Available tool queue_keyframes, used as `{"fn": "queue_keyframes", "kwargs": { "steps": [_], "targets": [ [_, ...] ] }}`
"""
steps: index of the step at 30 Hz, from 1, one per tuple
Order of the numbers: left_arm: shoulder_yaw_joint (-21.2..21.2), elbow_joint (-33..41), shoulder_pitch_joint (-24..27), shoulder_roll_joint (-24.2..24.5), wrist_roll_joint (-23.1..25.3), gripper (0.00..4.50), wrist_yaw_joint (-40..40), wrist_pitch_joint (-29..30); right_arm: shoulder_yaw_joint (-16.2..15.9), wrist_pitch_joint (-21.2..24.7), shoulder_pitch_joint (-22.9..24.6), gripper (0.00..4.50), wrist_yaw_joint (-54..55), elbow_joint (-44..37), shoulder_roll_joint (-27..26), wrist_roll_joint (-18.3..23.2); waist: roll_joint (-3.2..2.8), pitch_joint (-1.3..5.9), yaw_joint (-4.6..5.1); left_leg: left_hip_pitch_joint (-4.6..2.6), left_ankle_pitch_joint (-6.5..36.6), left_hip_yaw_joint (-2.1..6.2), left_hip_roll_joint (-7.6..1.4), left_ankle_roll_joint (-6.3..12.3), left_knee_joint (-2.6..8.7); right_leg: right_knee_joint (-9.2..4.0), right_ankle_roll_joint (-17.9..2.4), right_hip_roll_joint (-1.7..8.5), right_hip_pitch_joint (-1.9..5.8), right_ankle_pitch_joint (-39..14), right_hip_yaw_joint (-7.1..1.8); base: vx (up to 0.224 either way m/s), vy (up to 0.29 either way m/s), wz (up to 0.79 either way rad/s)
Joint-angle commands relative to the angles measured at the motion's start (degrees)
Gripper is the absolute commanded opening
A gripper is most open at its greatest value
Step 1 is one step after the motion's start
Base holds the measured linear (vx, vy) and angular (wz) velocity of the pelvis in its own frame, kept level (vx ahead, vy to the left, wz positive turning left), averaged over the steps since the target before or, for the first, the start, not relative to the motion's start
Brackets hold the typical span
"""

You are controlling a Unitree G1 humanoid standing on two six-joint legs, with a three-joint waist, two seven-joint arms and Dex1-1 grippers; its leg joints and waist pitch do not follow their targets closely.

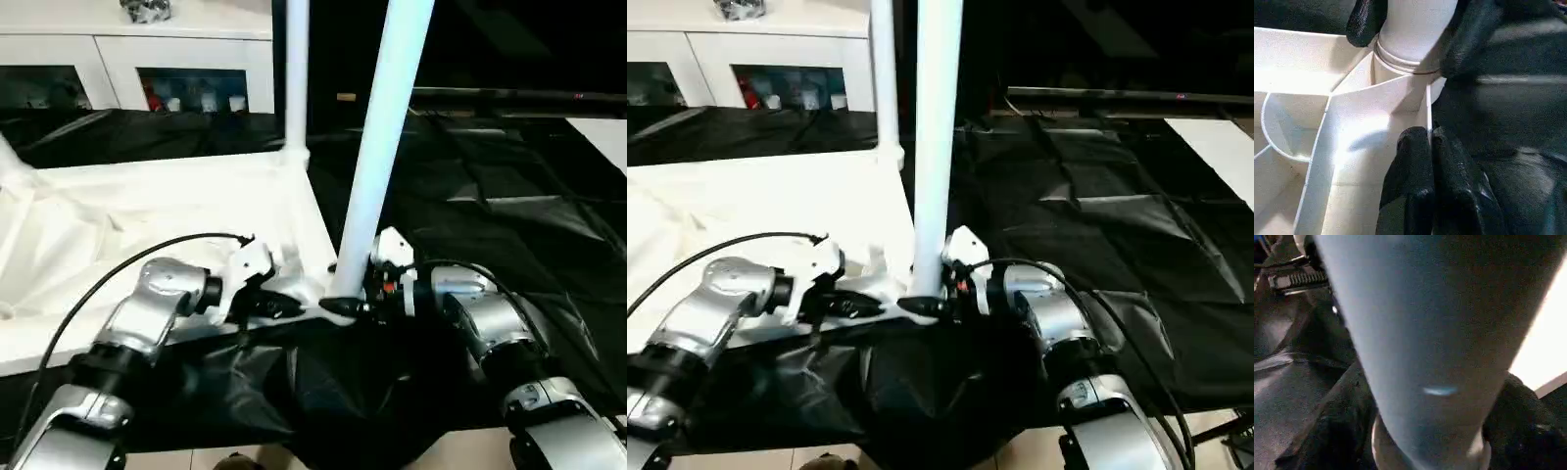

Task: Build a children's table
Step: Rotate leg to tighten

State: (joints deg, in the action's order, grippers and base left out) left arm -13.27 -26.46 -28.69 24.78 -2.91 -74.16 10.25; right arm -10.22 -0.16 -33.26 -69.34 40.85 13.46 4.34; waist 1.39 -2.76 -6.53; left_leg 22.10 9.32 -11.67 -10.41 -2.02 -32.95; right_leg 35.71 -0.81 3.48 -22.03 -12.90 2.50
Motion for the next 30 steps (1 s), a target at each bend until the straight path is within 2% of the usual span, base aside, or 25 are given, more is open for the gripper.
{"fn": "queue_keyframes", "kwargs": {
  "steps": [1, 6, 8, 12, 16, 19, 22, 24, 27, 28, 29, 30],
  "targets": [
    [0.0, 2.1, 0.0, 0.0, -1.9, 0.0, -0.4, 0.1, -2.6, 0.2, 1.2, 2.92, -1.5, 0.4, 0.1, -1.5, -0.14, 3.12, 0.06, -1.71, 12.2, 1.62, -3.83, 1.04, 3.84, -4.2, -12.9, 5.28, 1.59, -6.8, -2.64, 0.0, 0.0, 0.0],
    [-0.1, 2.7, 0.4, 0.2, -2.1, 0.0, -0.8, 0.6, -3.1, 0.1, 1.3, 2.51, -1.4, 0.1, 0.4, -1.9, -0.01, 3.2, 0.1, -1.68, 11.1, 1.56, -3.75, 1.5, 3.71, -4.0, -13.1, 5.22, 1.66, -4.8, -2.61, 0.0, 0.0, 0.0],
    [-0.1, 2.7, 0.5, 0.2, -2.1, 0.0, -0.8, 0.6, -3.1, 0.0, 1.2, 2.39, -1.4, 0.1, 0.3, -2.0, 0.24, 3.14, 0.12, -1.68, 11.5, 1.51, -3.72, 1.47, 3.69, -4.11, -12.9, 5.22, 1.67, -5.6, -2.63, 0.0, 0.0, 0.0],
    [-0.1, 2.9, 0.7, 0.1, -2.0, 0.0, -0.6, 0.7, -3.2, -0.2, 1.3, 2.11, -1.4, 0.1, 0.3, -1.9, 0.15, 3.13, 0.11, -1.81, 12.3, 1.61, -3.8, 1.0, 3.79, -4.24, -12.5, 5.33, 1.59, -7.3, -2.69, 0.0, 0.0, 0.0],
    [-0.1, 3.2, 0.9, 0.0, -2.2, 0.0, -0.4, 1.1, -3.3, 0.1, 1.9, 2.04, -1.7, -0.7, 0.3, -1.4, -0.02, 3.23, 0.06, -1.75, 11.5, 1.59, -3.74, 1.21, 3.68, -4.06, -12.7, 5.23, 1.67, -5.6, -2.67, 0.0, 0.0, 0.0],
    [-0.1, 3.2, 0.9, -0.3, -2.2, 0.0, 0.3, 1.2, -3.4, 0.2, 2.4, 2.02, -1.6, -1.2, 0.3, -1.3, 0.07, 3.26, 0.06, -1.68, 11.1, 1.57, -3.7, 1.44, 3.63, -3.99, -12.9, 5.2, 1.76, -4.6, -2.64, 0.0, 0.0, 0.0],
    [0.6, 1.5, 0.2, -2.7, -1.1, 0.0, 5.4, 0.7, -3.1, 0.8, 3.2, 2.02, 0.4, -1.4, -1.0, -1.1, 0.08, 3.22, 0.12, -1.76, 11.2, 1.58, -3.76, 1.59, 3.66, -4.06, -13.1, 5.17, 1.72, -4.2, -2.63, 0.0, 0.0, 0.0],
    [0.9, -0.5, -0.9, -4.8, 0.3, 0.0, 9.9, 0.4, -2.5, 1.7, 3.1, 2.02, 4.1, -0.7, -2.6, -1.3, 0.16, 3.02, 0.13, -1.87, 13.0, 1.63, -3.68, 1.11, 3.79, -4.39, -12.7, 5.3, 1.62, -7.4, -2.69, 0.0, 0.0, 0.0],
    [1.2, -3.4, -3.1, -8.3, 1.6, 0.0, 15.8, 1.6, -1.6, 2.1, 2.3, 2.01, 11.9, 1.8, -5.4, -2.7, 0.16, 2.61, 0.5, -2.28, 17.6, 2.06, -3.61, -1.31, 4.17, -5.56, -10.4, 5.87, 1.27, -18.5, -2.96, 0.0, 0.0, 0.0],
    [1.7, -5.0, -4.3, -9.8, 2.2, 0.0, 19.4, 1.9, -1.3, 2.3, 1.8, 2.01, 15.4, 3.1, -6.7, -3.3, 0.29, 2.58, 0.65, -2.23, 18.0, 2.12, -3.61, -1.53, 4.23, -5.7, -10.0, 5.89, 1.28, -19.7, -2.98, 0.0, 0.0, 0.0],
    [2.2, -6.7, -5.6, -11.6, 2.6, 0.0, 23.0, 2.2, -0.8, 2.4, 1.1, 1.99, 20.0, 4.7, -8.2, -4.1, 0.24, 2.39, 0.76, -2.3, 18.9, 2.19, -3.59, -1.84, 4.35, -5.85, -9.5, 5.85, 1.08, -21.3, -2.97, 0.0, 0.0, 0.0],
    [2.6, -7.9, -6.6, -12.9, 3.1, 0.0, 25.8, 2.4, -0.2, 2.7, 0.5, 1.99, 23.8, 5.9, -9.4, -4.6, 0.08, 2.11, 1.11, -2.85, 21.5, 2.33, -3.37, -2.87, 4.4, -6.28, -8.7, 5.79, 0.51, -26.1, -2.91, -0.061, 0.011, -0.02]
  ]
}}
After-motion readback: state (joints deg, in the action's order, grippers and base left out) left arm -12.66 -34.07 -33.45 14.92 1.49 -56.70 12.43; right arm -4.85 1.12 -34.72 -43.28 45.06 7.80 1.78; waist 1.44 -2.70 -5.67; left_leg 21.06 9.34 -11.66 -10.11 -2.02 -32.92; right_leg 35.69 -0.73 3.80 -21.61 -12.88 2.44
